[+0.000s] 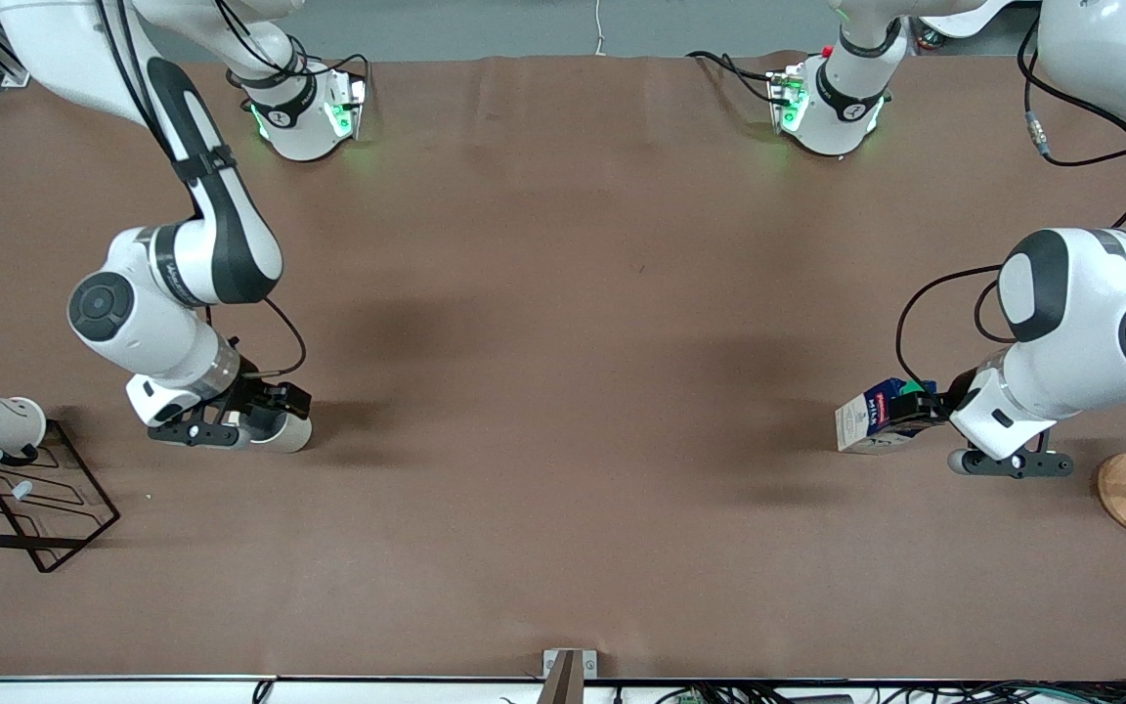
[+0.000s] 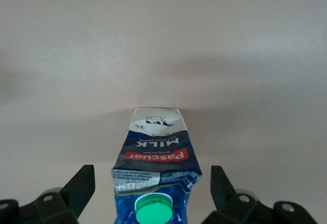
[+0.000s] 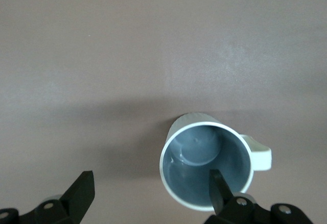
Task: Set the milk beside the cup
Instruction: 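Grasp the milk carton with the left gripper while the right gripper grasps the mug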
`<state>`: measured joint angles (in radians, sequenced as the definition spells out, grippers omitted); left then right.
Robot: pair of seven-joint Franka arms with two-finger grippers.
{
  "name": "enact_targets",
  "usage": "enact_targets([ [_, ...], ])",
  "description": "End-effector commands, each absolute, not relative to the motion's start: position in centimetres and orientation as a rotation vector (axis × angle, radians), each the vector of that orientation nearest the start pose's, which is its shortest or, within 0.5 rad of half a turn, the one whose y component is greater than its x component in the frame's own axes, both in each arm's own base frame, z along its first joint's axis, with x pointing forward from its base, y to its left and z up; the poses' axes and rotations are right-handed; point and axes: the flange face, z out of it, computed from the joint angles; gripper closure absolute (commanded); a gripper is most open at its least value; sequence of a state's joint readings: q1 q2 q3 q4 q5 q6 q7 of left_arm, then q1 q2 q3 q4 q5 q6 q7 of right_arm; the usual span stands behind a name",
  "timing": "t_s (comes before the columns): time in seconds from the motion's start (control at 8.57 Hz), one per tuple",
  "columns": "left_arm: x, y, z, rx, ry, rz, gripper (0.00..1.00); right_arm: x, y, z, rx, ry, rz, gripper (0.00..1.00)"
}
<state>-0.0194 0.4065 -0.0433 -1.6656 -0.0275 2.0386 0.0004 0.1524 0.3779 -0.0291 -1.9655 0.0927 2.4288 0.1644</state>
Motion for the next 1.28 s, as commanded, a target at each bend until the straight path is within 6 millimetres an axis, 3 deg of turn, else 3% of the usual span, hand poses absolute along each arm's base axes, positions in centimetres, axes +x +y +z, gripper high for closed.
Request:
enact_targets([
  [0.0, 64.3, -4.2, 36.3, -3.185, 0.068, 0.024, 0.0, 62.4, 7.5, 28.8, -3.063, 0.184, -0.135, 0.01],
  [0.23, 63.5, -4.5, 34.6, -3.179, 0.09, 0.019, 0.01, 62.9, 8.1, 27.0, -3.074, 0.158, -0.125, 0.01],
  [0.35, 63.5, -4.5, 34.4, -3.179, 0.09, 0.014, 0.06, 62.9, 8.2, 26.4, -3.075, 0.155, -0.128, 0.01],
  [0.58, 63.4, -4.2, 34.3, -3.179, 0.1, 0.023, 0.37, 62.6, 8.1, 24.9, -3.103, 0.122, -0.084, 0.01],
  [0.7, 63.3, -4.2, 34.3, -3.179, 0.102, 0.033, 0.48, 62.5, 8.2, 24.7, -3.104, 0.119, -0.068, 0.01],
  [0.82, 63.4, -4.5, 34.4, -3.179, 0.09, 0.028, 0.52, 62.5, 8.4, 24.7, -3.105, 0.114, -0.06, 0.06],
  [0.93, 63.4, -4.6, 34.5, -3.179, 0.09, 0.026, 0.54, 62.5, 8.5, 24.9, -3.106, 0.11, -0.058, 0.21],
  [1.17, 63.4, -4.7, 36.6, -3.179, 0.094, -0.001, 0.54, 62.7, 8.4, 25.4, -3.11, 0.111, -0.021, 0.77],
])
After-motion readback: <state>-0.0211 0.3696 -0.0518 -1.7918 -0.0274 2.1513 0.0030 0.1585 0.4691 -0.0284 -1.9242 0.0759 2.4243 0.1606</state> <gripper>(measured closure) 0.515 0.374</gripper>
